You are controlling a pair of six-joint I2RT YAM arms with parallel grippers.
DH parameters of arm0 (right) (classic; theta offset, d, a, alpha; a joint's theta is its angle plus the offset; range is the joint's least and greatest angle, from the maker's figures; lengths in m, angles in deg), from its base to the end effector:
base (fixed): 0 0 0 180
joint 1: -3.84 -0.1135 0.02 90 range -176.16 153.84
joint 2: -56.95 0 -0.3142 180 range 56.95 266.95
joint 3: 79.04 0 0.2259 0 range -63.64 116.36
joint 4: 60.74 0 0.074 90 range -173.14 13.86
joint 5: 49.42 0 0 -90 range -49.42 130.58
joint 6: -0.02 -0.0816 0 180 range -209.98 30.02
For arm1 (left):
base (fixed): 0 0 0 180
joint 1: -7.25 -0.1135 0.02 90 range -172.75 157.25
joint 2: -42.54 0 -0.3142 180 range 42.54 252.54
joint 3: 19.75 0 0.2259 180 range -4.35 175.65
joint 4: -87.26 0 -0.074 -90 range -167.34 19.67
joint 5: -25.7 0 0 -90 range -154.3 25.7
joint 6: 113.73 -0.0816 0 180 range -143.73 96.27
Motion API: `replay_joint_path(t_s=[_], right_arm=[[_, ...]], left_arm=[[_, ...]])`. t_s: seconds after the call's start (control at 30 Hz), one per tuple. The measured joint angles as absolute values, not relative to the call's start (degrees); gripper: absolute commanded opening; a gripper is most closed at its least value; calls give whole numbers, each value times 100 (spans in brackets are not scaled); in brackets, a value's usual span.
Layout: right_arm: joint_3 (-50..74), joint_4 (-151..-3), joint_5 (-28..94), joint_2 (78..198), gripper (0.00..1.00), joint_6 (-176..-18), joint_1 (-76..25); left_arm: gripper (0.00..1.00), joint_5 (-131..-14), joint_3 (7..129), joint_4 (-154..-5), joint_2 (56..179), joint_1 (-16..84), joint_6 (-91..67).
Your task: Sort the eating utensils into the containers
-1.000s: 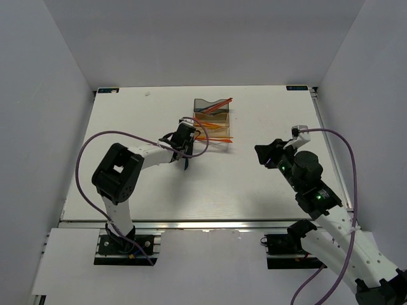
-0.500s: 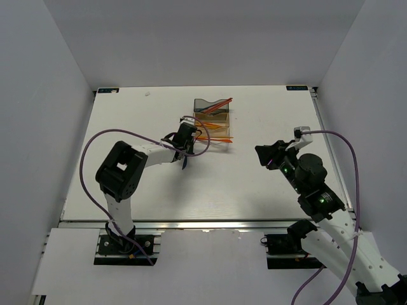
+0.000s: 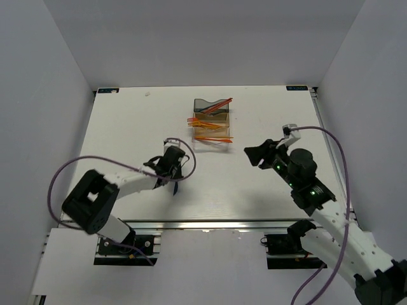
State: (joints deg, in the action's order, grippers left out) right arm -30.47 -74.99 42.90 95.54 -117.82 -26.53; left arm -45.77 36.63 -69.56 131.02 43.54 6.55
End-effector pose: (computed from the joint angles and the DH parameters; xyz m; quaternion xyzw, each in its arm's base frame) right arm 0.1328 0.0740 0.3370 -0.0024 0.7329 0.3179 0.6015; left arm 0.2485 -0.1503 0.1831 0.0014 0.9432 -0.0332 0.3305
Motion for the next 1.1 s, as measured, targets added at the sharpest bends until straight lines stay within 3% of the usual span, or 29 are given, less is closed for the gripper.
replay_joint_path(t_s=[0.2,0.33,0.57,0.6,0.63,0.73,0.77,0.8,1.0,1.1], right_arm=[[-2981,-6297,3265,11941,77,-12636,-2800],[-2739,-5849,3130,13281,81,-13115,-3307],[-2313,-5049,3362,14118,81,-13718,-3827],[-2269,-5045,3501,14146,81,-13729,-3853],[-2251,-5075,3659,14148,82,-13705,-3864],[-2127,-5447,4116,14144,87,-13362,-3807],[-2018,-5711,4188,14146,86,-13117,-3726],[-1913,-5908,4196,14157,85,-12901,-3635],[-1309,-7252,3840,14157,80,-11233,-2845],[-958,-8258,3768,14181,82,-10413,-2950]], left_arm=[[0,-4846,2572,-7372,11133,4960,780],[0,-5003,2504,-7802,10598,4964,769],[0,-5119,2522,-7829,10523,4999,734],[7,-5093,2559,-7717,10545,5004,738],[32,-5054,2627,-7599,10593,5008,743],[73,-4975,2919,-7245,10805,5021,804],[93,-4934,3016,-7136,10858,5030,885],[98,-4872,3112,-7020,10884,5050,959],[98,-4319,3831,-6257,11107,5395,1501],[98,-3978,4277,-5794,11264,5541,1617]])
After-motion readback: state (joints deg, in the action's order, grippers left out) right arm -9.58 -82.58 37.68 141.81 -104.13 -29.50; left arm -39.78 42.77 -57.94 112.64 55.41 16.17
